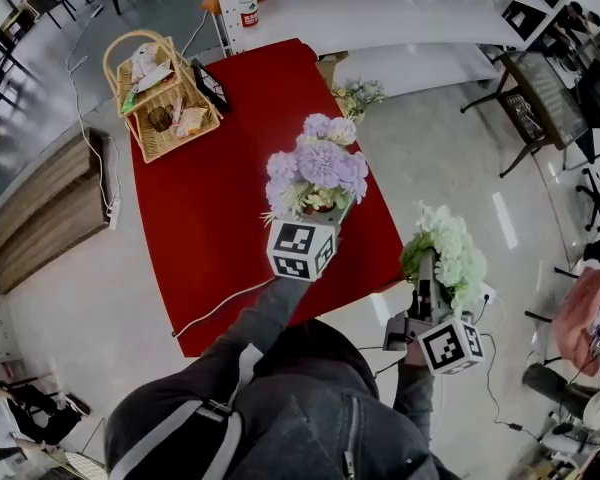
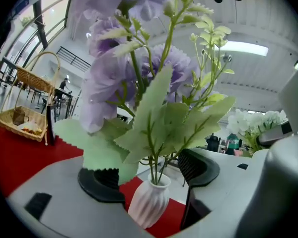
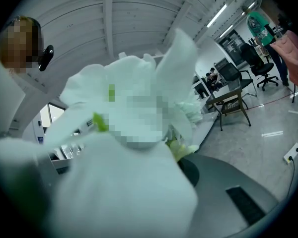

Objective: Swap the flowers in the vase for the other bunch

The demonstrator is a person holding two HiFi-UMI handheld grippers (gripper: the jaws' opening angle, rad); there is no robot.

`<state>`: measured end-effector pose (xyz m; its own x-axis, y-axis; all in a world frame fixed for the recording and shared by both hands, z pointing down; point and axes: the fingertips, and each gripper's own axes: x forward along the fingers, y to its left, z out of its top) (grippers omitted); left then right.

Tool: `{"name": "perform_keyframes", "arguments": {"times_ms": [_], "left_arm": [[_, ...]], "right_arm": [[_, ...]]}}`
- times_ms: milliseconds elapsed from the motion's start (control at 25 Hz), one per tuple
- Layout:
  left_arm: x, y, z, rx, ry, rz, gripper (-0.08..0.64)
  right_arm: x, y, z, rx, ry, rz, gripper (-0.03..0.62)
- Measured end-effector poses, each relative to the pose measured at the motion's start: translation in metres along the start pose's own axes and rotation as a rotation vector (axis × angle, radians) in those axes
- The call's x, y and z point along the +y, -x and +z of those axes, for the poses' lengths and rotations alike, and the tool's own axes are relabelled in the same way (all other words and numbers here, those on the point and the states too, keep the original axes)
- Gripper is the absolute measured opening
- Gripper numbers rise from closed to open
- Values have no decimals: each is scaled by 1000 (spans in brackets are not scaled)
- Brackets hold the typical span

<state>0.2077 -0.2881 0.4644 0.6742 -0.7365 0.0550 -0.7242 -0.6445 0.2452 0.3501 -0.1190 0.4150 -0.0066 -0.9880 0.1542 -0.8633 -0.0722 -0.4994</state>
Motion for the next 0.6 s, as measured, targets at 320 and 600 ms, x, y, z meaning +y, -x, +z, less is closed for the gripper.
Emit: {"name": "perform_keyframes", "arguments": {"times_ms": [320,600], "left_arm": [[0,-4,6,-5,-41,-4,202],[3,-7,9,-7,-37,2,112]], "right_arm": [[-7,-2,-1,3,-4,-13,84],[-9,-1,-2,1,-6,-8,84]]}}
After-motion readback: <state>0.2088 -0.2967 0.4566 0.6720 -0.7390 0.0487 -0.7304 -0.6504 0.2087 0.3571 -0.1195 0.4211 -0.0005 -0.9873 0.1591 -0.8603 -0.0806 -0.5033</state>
